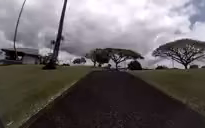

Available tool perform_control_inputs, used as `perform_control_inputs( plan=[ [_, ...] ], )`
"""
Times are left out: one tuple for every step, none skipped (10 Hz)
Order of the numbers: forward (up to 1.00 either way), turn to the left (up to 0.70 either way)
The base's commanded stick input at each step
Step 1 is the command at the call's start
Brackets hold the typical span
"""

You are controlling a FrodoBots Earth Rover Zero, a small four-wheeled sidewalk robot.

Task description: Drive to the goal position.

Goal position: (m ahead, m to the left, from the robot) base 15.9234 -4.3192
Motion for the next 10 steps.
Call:
perform_control_inputs(
  plan=[
    [0.70, -0.16],
    [0.70, -0.02],
    [0.70, -0.02],
    [0.70, -0.02],
    [0.70, -0.02],
    [0.70, -0.09],
    [0.70, -0.16],
    [0.70, -0.03],
    [0.70, 0.01],
    [0.70, 0.01]
  ],
)
